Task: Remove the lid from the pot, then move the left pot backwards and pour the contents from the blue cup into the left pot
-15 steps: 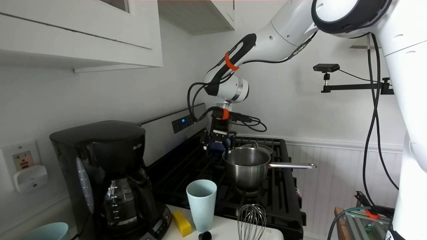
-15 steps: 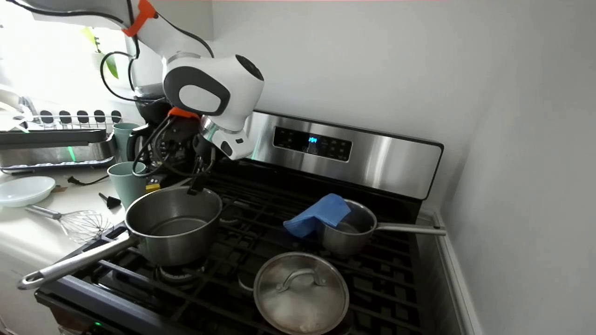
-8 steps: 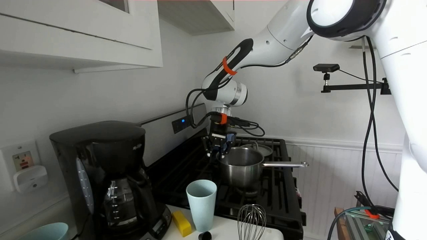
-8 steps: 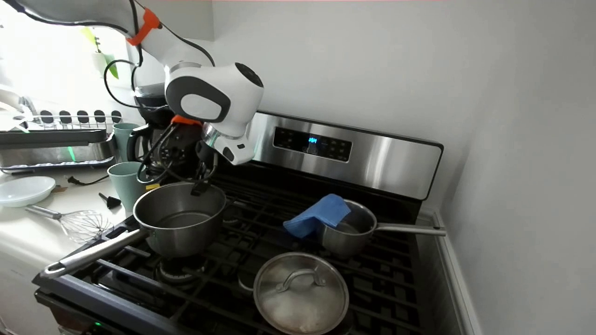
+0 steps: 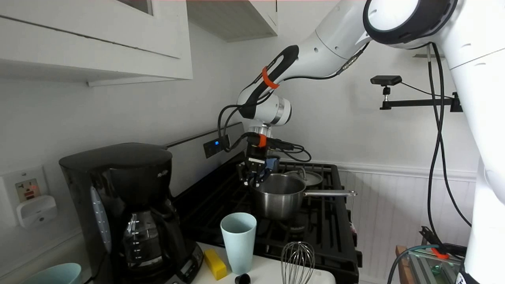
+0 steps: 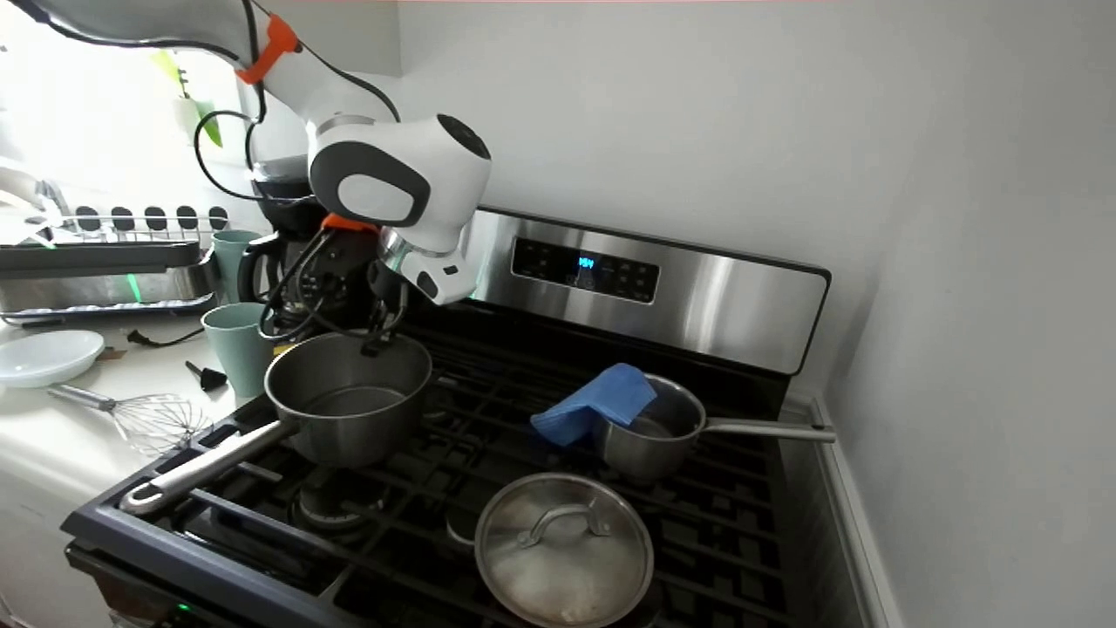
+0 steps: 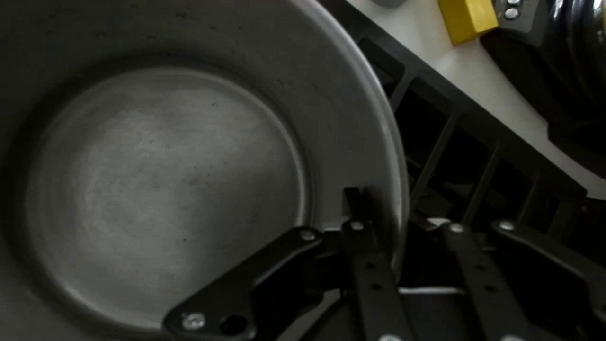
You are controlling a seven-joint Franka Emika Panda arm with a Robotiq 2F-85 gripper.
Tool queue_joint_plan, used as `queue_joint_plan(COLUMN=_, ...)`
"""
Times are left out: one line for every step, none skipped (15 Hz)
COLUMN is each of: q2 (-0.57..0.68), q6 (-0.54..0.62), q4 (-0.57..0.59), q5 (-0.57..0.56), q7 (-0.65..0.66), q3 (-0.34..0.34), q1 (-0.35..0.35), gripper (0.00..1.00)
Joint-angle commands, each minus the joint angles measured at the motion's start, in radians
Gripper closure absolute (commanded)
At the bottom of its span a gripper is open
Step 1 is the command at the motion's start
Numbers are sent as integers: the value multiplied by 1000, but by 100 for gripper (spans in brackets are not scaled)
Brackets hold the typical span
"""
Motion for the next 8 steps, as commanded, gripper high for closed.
queue_joint_plan(q2=39, q6=33, q4=40, q5=41, q7=6, q3=14, q1=12, gripper=98)
queue_joint_plan(q2=52, q6=31, q4=52, q5=38, q7=17, q3=15, q1=14, gripper=98)
queue_joint_plan(q2=65, q6=35, q4=68, q5=36, q7=26, q3=16, q1=18, gripper=97)
queue_joint_plan(q2=71, q6=36, q4=76, q5=34, q7=36, q3=16, q1=20, gripper=97)
queue_joint_plan(q2=83, q6=39, q4=93, q5=32, q7=47, q3=16, q1=22, gripper=97)
queue_joint_plan(q2=92, q6=41, q4=107, q5=27, q7=59, q3=17, q1=25, gripper=97)
queue_joint_plan(q2=106, q6=41, q4=127, q5=26, q7=71, q3=18, q1=27, gripper=97)
queue_joint_plan(q2=119, q6=40, q4=144, q5=26, q7=79, q3=20, q1=29, gripper=97)
